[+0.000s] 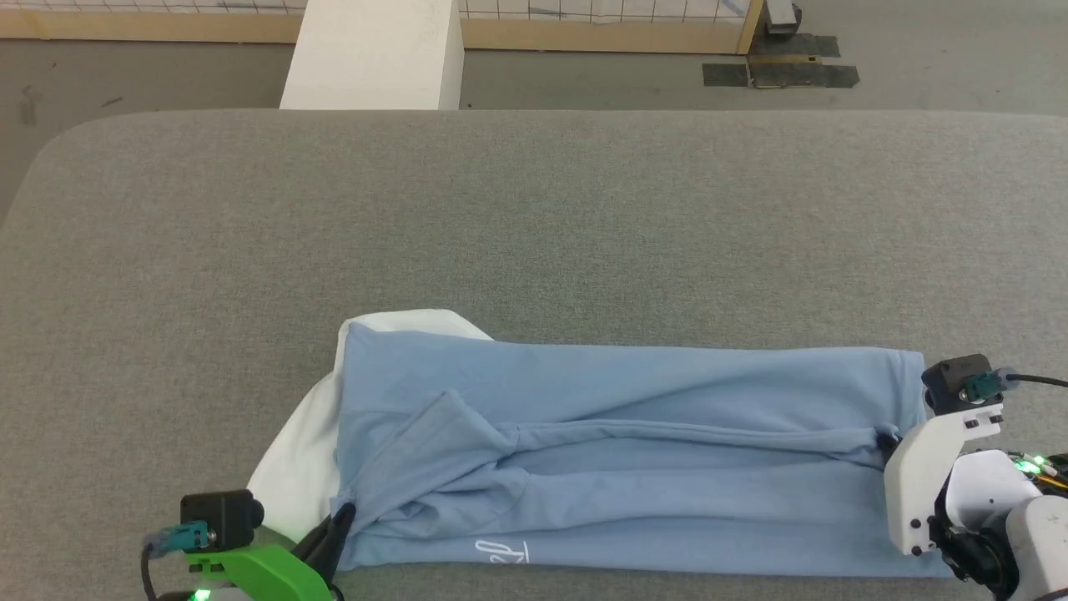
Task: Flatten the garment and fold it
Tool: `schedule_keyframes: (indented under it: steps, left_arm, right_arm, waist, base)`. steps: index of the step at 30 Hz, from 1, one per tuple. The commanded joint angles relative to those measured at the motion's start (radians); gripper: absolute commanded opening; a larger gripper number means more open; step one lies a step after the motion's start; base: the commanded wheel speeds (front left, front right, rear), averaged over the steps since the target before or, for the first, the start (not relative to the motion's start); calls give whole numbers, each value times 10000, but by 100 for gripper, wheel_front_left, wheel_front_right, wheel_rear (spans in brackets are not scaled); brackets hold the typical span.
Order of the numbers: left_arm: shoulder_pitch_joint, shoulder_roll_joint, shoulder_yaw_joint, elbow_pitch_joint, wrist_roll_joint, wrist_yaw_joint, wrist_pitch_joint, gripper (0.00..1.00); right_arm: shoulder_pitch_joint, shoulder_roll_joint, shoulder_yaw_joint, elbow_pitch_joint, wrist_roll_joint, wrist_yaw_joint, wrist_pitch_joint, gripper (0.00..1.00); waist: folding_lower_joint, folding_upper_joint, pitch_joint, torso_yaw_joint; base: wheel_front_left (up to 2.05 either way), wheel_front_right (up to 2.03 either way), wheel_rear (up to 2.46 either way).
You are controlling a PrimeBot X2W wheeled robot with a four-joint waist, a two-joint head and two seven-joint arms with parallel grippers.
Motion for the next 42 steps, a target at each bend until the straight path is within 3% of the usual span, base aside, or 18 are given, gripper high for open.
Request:
schedule_keyframes:
  steps: [1,2,3,12,16,22,30,42]
  left_arm:
    - [-86,-91,-24,164,11,-96,-77,17]
    - [-91,-139,-54,233,-9,-131,-77,48]
    - [-90,-187,-57,288,-29,-155,-116,100]
    - [-144,-394,358,-33,662,262,-1619,100]
    - [-573,-568,598,51,1583,581,-2580,100]
    - [-1420,-977,942,373,2940,609,-2894,100]
    - [-2097,-2066,2208,689,4899,446,-2911,100]
    - [-2061,-3151,3676,1354,5962,-363,-2913,100]
  right_arm:
    - [125,122,-54,78,-70,-15,-23,24]
    - [138,180,-112,74,-67,-15,-83,55]
    - [169,249,-210,56,-58,-15,-146,100]
    - [944,956,-1428,-1134,36,-15,-1021,100]
    - [1347,1581,-2105,-2002,-55,-15,-1800,100]
    - [1408,2361,-3050,-2439,-284,-15,-2876,100]
    - [841,2573,-3683,-1319,-123,-15,-3103,100]
    - [-567,2578,-3624,1554,-626,-15,-917,100]
  waist:
    - [1,0,-17,-14]
    - [1,0,-46,-26]
    - [1,0,-95,-39]
    - [1,0,-575,3]
    - [1,0,-717,51]
    - [1,0,-815,51]
    - [1,0,-822,-143]
    - [1,0,-606,-220]
  base:
    - [0,0,0]
    - [0,0,0]
    - [0,0,0]
    - [0,0,0]
    - [0,0,0]
    - [0,0,0]
    - [0,0,0]
    - [0,0,0]
